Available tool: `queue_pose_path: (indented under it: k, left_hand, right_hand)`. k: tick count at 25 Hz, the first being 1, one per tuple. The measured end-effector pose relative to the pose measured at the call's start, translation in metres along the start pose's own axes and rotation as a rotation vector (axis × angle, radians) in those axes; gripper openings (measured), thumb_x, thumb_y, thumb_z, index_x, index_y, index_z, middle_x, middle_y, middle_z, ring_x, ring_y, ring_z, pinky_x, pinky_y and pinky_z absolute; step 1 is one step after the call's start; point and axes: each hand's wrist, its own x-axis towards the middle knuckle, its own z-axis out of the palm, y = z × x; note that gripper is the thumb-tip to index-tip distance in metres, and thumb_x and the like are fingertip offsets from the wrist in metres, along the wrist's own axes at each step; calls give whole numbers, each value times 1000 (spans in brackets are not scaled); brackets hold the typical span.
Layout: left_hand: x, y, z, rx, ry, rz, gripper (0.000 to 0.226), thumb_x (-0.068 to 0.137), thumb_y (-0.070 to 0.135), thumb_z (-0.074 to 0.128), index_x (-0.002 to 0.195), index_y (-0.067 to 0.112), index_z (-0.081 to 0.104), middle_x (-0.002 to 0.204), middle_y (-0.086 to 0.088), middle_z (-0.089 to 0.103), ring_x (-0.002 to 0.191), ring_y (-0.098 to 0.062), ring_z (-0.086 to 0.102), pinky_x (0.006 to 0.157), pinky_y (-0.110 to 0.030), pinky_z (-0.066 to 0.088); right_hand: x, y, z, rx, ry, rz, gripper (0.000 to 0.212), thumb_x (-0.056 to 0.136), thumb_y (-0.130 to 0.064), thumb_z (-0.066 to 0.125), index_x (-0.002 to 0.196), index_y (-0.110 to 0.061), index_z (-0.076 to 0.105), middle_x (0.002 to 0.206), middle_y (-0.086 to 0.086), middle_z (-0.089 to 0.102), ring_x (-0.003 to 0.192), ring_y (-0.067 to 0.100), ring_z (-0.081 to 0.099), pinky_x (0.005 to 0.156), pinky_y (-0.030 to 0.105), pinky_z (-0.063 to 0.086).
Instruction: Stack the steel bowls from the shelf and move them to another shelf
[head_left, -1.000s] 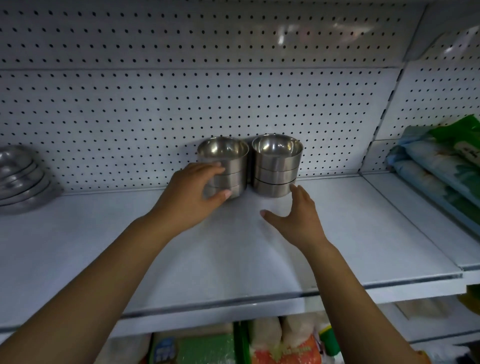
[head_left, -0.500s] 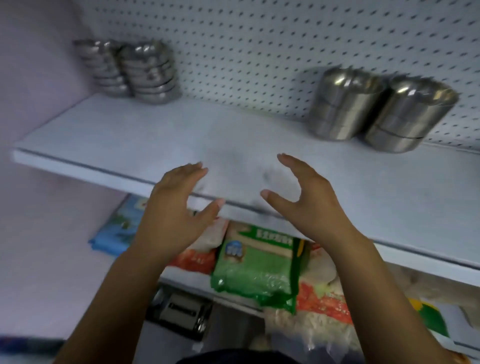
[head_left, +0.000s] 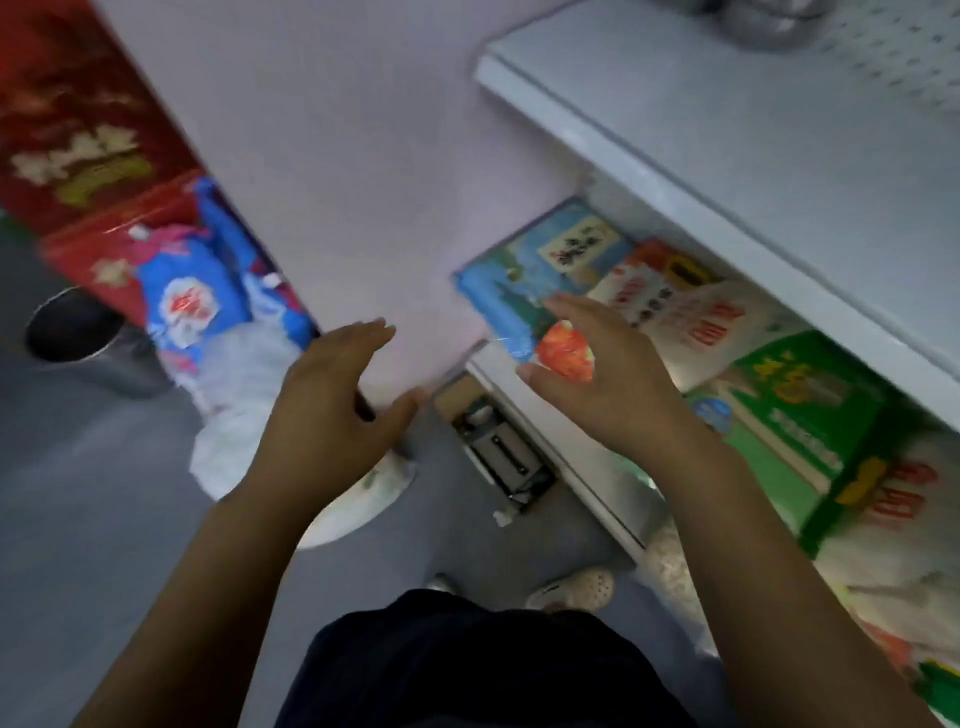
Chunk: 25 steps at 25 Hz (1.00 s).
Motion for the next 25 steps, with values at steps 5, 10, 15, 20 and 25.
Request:
queue_pose_path:
  k: [5, 10, 15, 20, 25]
  left_hand:
    - [-89, -87, -91, 114, 219, -330, 62, 89, 51, 70, 140, 19, 58, 143, -1, 60, 132, -25, 53, 111, -38, 39]
    - [-212, -127, -148, 165, 442, -723, 61, 90, 45, 70, 143, 19, 54, 144, 0, 57, 137, -22, 49, 114, -40, 39]
    - [-311, -130, -161, 169, 600, -1058, 60, 90, 44, 70, 142, 18, 55, 144, 0, 57, 137, -21, 48, 113, -38, 41]
    - [-366, -151, -184, 209, 656, -1312, 61, 92, 46, 67, 144, 18, 53, 146, -1, 56, 140, -22, 45, 114, -41, 38]
    - [-372, -216, -236, 229, 728, -1437, 60, 94, 46, 64, 145, 18, 51, 147, -1, 55, 141, -22, 43, 114, -39, 36]
  right_hand:
    - [32, -111, 106, 30, -250, -262, 65, 91, -37, 79, 150, -22, 54, 158, -8, 49, 146, 11, 43, 120, 23, 28]
    - [26, -221, 202, 39, -603, -504, 60, 94, -43, 75, 148, -29, 54, 155, -13, 50, 142, 8, 44, 115, 20, 30]
    - [-2, -307, 291, 34, -867, -749, 55, 94, -40, 75, 144, -26, 57, 149, -12, 56, 136, 2, 46, 101, 5, 27]
    - [-36, -384, 374, 33, -1061, -959, 59, 94, -38, 75, 148, -23, 56, 152, -11, 54, 142, 5, 45, 105, 7, 25]
    - [-31, -456, 453, 39, -1149, -1038, 57, 94, -38, 76, 145, -21, 58, 151, -8, 57, 141, 8, 48, 107, 9, 28]
